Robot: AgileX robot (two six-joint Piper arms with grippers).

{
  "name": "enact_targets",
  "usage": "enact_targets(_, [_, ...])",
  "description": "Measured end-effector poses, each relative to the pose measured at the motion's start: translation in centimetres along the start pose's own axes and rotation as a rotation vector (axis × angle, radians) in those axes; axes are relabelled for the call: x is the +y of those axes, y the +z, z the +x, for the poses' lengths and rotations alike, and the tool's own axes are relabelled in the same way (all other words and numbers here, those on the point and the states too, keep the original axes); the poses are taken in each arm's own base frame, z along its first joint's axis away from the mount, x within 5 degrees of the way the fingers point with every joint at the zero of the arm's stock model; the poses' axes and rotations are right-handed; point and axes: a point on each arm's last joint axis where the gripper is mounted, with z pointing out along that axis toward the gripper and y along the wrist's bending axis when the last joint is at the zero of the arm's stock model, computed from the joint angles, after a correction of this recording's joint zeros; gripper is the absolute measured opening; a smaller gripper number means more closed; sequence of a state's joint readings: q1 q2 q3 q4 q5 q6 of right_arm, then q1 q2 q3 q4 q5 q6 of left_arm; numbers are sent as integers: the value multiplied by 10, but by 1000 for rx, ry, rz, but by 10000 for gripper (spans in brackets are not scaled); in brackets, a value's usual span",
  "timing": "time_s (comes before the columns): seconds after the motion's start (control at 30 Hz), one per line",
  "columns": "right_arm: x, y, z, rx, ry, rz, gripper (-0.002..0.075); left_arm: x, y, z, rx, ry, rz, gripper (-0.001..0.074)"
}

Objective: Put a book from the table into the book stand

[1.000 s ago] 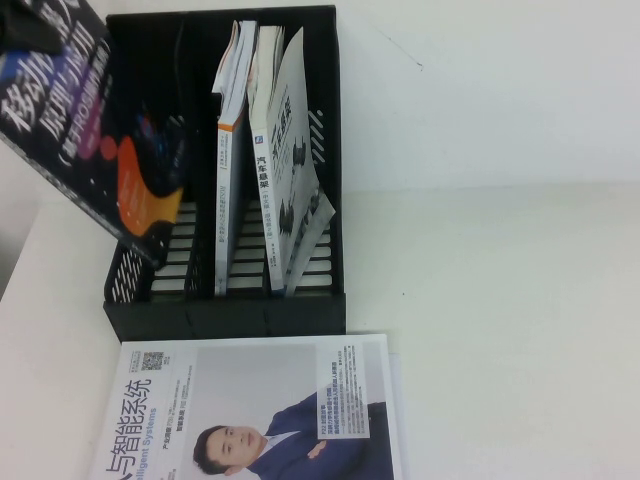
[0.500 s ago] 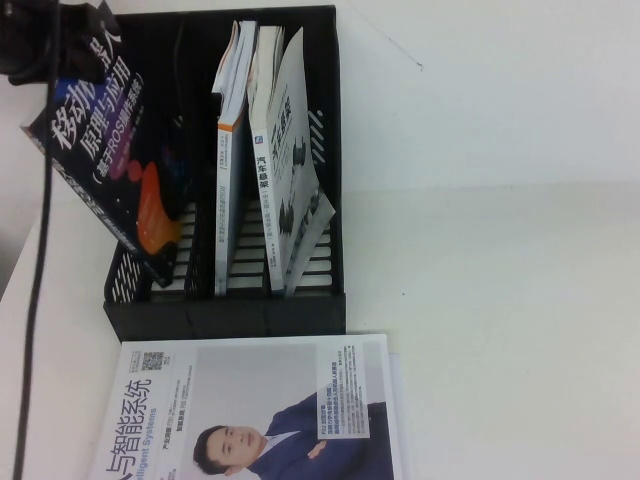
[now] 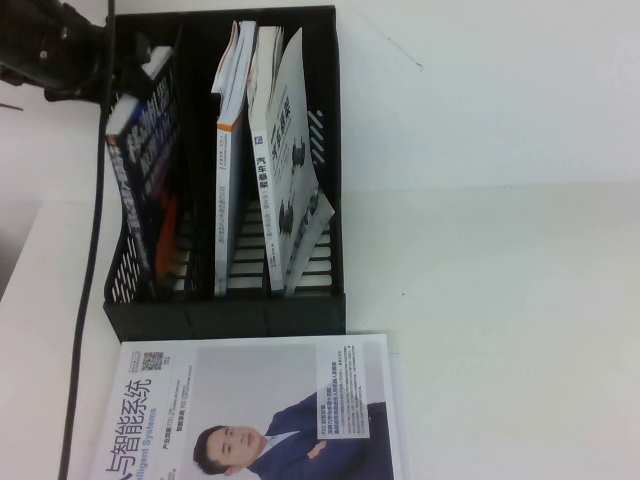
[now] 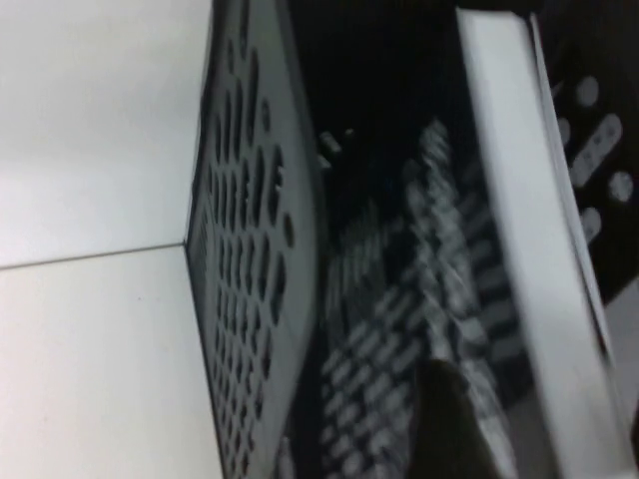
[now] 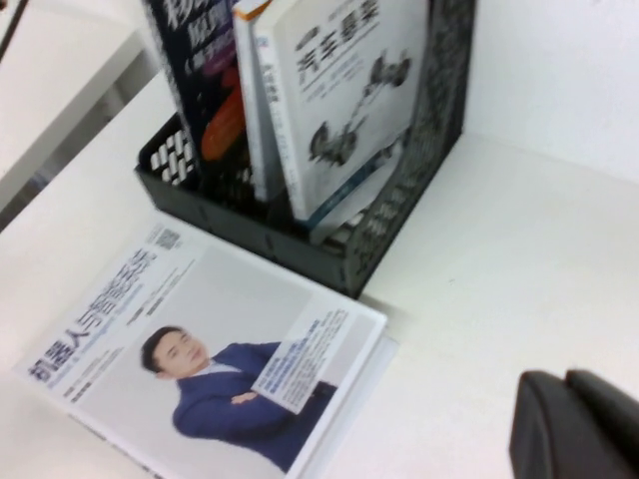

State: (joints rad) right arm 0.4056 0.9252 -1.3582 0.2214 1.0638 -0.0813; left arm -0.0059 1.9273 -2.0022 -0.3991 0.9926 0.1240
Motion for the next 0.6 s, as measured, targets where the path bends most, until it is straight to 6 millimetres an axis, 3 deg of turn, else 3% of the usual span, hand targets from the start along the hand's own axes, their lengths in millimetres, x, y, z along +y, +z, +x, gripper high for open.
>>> enact_targets(0.07, [0, -7, 2, -15, 2, 21, 5, 0, 0, 0, -3, 5, -6, 372])
enact_targets(0.13, [-1, -17, 6, -23, 10, 44, 5, 0, -4, -3, -14, 19, -20, 359])
enact_targets(0.27, [-3, -34, 24, -6, 21, 103, 5, -5, -27, -12, -72, 49, -57, 189])
enact_targets(0.3, [-4, -36, 32, -1, 14, 121, 5, -8, -37, -14, -94, 56, -61, 127])
enact_targets(0.4, [-10, -40, 61, 20, 31, 185, 5, -22, -77, -19, -175, 81, -59, 38])
enact_targets(0.5, [-17, -36, 96, 21, 62, 253, 5, -37, -122, -17, -252, 108, -52, 11])
enact_targets(0.6, [-24, -21, 132, -2, 87, 274, 5, -52, -167, -7, -329, 128, -44, 4])
